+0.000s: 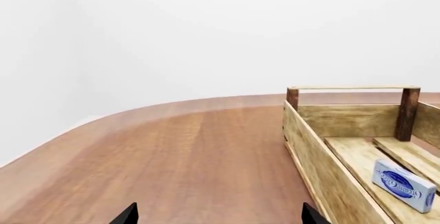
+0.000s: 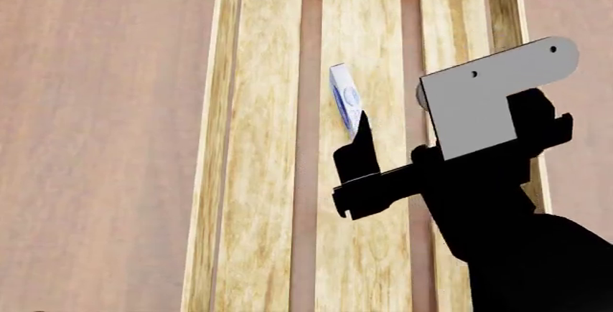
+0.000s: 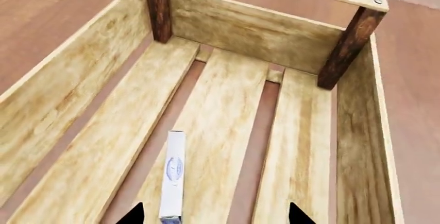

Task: Pick up the cream cheese and put it in the tray.

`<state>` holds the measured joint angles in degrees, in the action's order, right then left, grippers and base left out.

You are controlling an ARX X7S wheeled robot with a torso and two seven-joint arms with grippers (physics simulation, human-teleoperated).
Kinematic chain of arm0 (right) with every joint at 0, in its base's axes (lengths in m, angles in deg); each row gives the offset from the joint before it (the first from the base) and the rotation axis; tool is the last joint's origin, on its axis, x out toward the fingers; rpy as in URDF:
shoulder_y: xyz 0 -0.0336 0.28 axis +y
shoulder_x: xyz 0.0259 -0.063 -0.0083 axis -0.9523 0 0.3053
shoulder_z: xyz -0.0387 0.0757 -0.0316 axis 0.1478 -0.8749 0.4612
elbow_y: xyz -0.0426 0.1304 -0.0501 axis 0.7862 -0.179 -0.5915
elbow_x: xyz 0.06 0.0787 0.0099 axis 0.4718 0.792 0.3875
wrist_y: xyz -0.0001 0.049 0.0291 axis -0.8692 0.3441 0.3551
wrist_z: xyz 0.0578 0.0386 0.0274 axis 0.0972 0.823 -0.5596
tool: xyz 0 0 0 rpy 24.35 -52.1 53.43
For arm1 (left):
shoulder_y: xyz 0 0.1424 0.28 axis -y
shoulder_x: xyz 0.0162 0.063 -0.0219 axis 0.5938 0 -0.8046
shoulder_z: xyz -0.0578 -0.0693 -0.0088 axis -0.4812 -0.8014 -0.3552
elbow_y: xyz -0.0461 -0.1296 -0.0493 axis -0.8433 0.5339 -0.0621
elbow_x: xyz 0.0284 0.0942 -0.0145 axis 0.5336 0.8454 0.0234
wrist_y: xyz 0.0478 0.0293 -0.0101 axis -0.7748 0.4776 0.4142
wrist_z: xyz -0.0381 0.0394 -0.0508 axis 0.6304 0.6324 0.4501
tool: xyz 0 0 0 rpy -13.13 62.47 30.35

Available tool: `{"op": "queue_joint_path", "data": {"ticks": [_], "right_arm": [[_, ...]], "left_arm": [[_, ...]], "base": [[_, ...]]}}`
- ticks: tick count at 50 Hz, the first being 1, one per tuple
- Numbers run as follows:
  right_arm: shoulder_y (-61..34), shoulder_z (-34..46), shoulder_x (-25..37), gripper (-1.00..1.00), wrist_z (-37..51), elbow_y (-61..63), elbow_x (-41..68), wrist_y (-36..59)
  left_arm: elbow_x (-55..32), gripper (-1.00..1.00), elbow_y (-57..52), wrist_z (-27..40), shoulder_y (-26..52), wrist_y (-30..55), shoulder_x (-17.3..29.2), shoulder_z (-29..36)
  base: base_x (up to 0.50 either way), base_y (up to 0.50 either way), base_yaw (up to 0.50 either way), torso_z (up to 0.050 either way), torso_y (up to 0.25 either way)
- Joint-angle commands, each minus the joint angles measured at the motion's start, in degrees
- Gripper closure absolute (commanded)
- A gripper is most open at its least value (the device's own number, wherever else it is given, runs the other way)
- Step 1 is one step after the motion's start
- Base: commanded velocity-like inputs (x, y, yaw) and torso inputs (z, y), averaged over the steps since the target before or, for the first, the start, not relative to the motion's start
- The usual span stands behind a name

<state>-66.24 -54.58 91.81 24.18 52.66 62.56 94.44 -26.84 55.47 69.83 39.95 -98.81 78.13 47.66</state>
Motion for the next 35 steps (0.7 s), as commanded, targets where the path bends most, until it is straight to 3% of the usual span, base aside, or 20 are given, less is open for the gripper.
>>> {"op": "queue_joint_path", "data": {"ticks": [1, 9, 18, 35], "right_arm": [[8.15, -12.03, 5.23, -1.00, 3.23, 11.98, 6.77, 1.09], [22.96, -26.36, 8.98, -1.00, 1.04, 18.56, 10.05, -5.05], [36.04, -36.79, 7.97, -1.00, -3.92, 17.41, 7.34, -12.92], [43.36, -40.15, 5.05, -1.00, -9.07, 13.70, 2.63, -20.57]], "left_arm": [[-0.73, -1.00, 0.04, 0.58, -0.13, -0.25, 0.39, -0.78], [-1.63, -1.00, -0.04, 1.40, -0.44, -0.51, 0.80, -1.95], [-1.93, -1.00, -1.07, 2.36, -0.99, -0.17, 1.63, -3.67], [-10.10, -1.00, -27.16, 1.93, 5.70, 26.45, 11.19, -12.07]], "base": [[0.00, 0.00, 0.00, 0.000, 0.000], [0.00, 0.00, 0.00, 0.000, 0.000], [0.00, 0.00, 0.00, 0.000, 0.000], [0.00, 0.00, 0.00, 0.000, 0.000]]}}
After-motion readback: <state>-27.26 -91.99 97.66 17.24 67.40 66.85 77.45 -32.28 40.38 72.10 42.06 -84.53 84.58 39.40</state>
